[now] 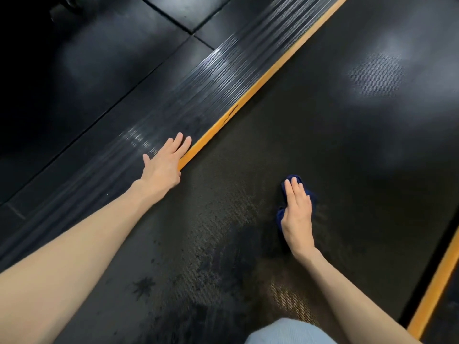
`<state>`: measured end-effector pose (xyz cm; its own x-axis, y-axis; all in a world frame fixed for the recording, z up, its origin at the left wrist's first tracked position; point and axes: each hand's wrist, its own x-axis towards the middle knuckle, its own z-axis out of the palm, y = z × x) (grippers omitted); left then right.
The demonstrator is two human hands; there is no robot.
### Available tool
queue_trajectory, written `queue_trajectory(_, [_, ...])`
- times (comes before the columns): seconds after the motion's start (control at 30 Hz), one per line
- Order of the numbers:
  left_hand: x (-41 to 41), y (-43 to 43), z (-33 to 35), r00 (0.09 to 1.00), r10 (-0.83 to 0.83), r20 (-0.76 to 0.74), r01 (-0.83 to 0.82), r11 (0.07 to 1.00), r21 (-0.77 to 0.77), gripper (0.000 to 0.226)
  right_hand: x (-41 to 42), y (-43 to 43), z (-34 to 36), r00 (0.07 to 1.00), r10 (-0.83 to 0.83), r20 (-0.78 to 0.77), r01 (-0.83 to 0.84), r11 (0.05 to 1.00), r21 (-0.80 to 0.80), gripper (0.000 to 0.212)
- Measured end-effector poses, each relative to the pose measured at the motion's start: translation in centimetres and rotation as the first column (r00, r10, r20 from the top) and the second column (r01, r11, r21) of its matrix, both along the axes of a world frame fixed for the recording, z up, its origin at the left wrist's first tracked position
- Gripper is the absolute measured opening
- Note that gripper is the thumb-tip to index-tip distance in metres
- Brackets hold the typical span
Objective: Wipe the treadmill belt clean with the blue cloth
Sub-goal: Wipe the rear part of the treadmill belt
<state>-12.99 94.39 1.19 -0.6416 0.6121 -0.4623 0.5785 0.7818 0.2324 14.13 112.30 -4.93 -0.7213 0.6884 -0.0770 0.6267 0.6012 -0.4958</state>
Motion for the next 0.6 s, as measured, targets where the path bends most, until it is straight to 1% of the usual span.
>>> queue_trajectory(0.07, [0.0,-0.1,-0.3,1.000,0.000,-0.023,-0.001,1.000,-0.004,0.093,0.1,-0.1,-0.9,0.997,-0.039,-0.063,0.042,0.998,0.053,0.064])
queue_trajectory(0.17, [0.2,-0.2,-0.7,0.999,-0.007,-0.052,0.008,1.000,0.020,0.093,-1.6,-0.9,-1.3,0.961,-0.229,-0.156,0.251,0.958,0.136,0.056])
queue_trajectory(0.2, [0.2,-0.2,-0.8,0.998,-0.009,-0.055,0.010,1.000,0.025,0.094,-3.0,-1.8,-1.0,0.949,-0.259,-0.179,0.285,0.949,0.136,0.054])
queue_trajectory(0.23, [0.2,-0.2,-0.8,0.998,-0.009,-0.058,0.011,1.000,0.026,0.094,-5.0,-3.0,-0.4,0.964,-0.201,-0.174,0.223,0.967,0.121,0.053])
queue_trajectory(0.27, [0.2,-0.1,-0.8,0.998,-0.007,-0.065,0.008,1.000,0.024,0.095,-6.9,-4.9,0.0,0.992,-0.045,-0.119,0.056,0.994,0.092,0.053])
queue_trajectory(0.3, [0.3,-0.1,-0.7,0.997,-0.003,-0.080,0.005,1.000,0.021,0.095,-8.4,-7.2,0.2,0.981,0.188,-0.055,-0.185,0.981,0.062,0.058])
queue_trajectory(0.33, [0.5,-0.2,-0.6,0.995,-0.002,-0.104,0.003,1.000,0.017,0.095,-9.2,-9.2,0.3,0.906,0.422,-0.019,-0.421,0.905,0.058,0.068])
queue_trajectory(0.37, [0.6,-0.1,-0.5,0.992,-0.006,-0.130,0.008,1.000,0.014,0.094,-9.6,-9.7,0.1,0.806,0.592,0.014,-0.591,0.803,0.085,0.073])
queue_trajectory(0.4, [0.7,0.0,-0.4,0.989,-0.012,-0.150,0.013,1.000,0.010,0.094,-9.7,-8.3,0.0,0.724,0.689,0.033,-0.685,0.714,0.146,0.071])
queue_trajectory(0.43, [0.9,-0.1,-0.3,0.987,-0.013,-0.161,0.014,1.000,0.005,0.094,-9.3,-6.0,-0.2,0.699,0.715,0.029,-0.702,0.677,0.219,0.065])
queue_trajectory(0.47, [0.9,-0.1,-0.2,0.986,-0.008,-0.167,0.009,1.000,0.005,0.094,-8.7,-3.2,-0.4,0.733,0.680,0.014,-0.659,0.705,0.263,0.062])
queue_trajectory(0.5, [1.0,-0.2,-0.2,0.985,0.002,-0.171,-0.001,1.000,0.008,0.094,-8.0,-0.2,-0.6,0.807,0.590,-0.004,-0.568,0.779,0.265,0.064])
queue_trajectory(0.53, [1.0,-0.2,-0.2,0.985,0.007,-0.174,-0.006,1.000,0.010,0.094,-7.2,3.1,-0.9,0.901,0.434,-0.026,-0.413,0.872,0.265,0.068])
queue_trajectory(0.57, [1.1,-0.2,-0.2,0.984,0.005,-0.177,-0.004,1.000,0.010,0.094,-6.7,6.0,-1.0,0.970,0.239,-0.049,-0.218,0.938,0.270,0.072])
queue_trajectory(0.6, [1.1,-0.1,-0.3,0.983,0.000,-0.181,0.001,1.000,0.009,0.094,-6.9,7.8,-1.0,0.997,0.052,-0.064,-0.034,0.965,0.258,0.072])
